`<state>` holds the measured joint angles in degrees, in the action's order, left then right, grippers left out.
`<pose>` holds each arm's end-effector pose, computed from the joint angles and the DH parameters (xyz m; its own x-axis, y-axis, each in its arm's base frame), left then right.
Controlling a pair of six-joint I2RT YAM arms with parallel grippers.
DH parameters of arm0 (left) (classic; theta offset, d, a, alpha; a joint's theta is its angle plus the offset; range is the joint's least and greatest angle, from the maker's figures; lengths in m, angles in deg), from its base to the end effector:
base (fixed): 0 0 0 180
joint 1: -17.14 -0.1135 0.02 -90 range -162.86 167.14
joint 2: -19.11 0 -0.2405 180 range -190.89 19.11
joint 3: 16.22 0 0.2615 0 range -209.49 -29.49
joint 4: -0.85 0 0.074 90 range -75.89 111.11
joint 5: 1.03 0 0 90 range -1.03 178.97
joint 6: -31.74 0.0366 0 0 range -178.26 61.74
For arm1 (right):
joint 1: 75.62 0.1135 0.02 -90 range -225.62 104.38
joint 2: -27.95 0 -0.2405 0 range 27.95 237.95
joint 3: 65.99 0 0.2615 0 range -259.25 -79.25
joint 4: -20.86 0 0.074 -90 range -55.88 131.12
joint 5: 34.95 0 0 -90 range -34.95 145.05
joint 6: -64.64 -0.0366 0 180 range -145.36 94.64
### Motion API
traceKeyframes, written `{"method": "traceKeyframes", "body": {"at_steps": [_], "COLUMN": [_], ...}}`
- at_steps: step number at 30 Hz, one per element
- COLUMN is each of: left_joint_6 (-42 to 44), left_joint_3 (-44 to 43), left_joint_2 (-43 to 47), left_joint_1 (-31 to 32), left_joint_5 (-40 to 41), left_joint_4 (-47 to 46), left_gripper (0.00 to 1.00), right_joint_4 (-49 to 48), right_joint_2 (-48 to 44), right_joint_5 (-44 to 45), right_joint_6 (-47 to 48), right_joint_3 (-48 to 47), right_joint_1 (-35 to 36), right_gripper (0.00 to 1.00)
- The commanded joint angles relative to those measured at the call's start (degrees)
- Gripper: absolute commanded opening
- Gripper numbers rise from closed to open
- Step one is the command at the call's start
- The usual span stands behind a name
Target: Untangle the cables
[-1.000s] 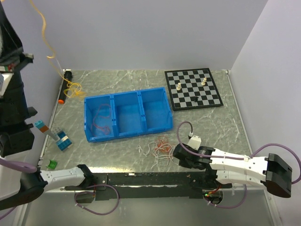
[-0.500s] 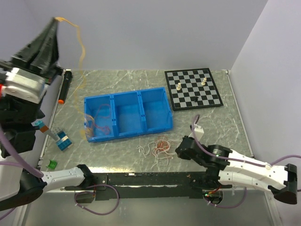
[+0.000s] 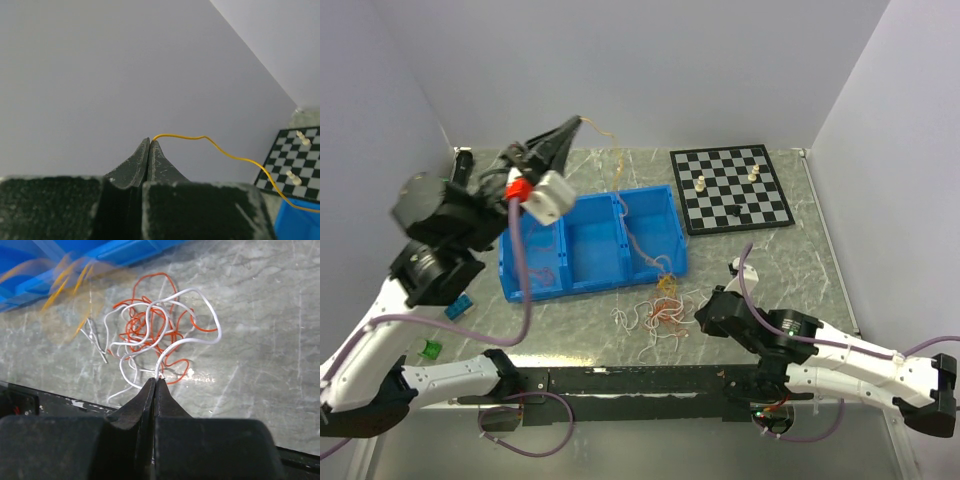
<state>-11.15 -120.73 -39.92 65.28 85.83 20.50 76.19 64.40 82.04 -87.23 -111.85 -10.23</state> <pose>0.1180 -0.1347 0.5543 0.7668 0.2404 -0.5951 0.3155 0.6662 0.6757 0.0812 0.1374 0.2226 -0.7395 0.2725 -0.6155 -0.0562 0.8863 0.4598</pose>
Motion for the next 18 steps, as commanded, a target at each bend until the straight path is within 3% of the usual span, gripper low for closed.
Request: {"method": "traceKeyframes", "body": {"at_steps": [1, 18], "left_joint_6": [1.0, 3.9], "left_joint_3": [1.2, -1.5], "left_joint_2": [-1.0, -5.8], "left_joint_1": [0.0, -0.1], "left_joint_5": [-0.2, -1.5], "left_joint_4": [-5.6, -12.1], "left_gripper": [0.01, 0.01], "right_joint_4": [0.5, -2.3], "right_joint_2": [-1.7, -1.4], "right_joint_5": [2.1, 1.4], "right_joint_6": [-0.9, -0.8], "right_joint_3": [0.3, 3.2], "right_joint_1": [0.4, 0.4], "right_gripper": [0.00, 0.00]}}
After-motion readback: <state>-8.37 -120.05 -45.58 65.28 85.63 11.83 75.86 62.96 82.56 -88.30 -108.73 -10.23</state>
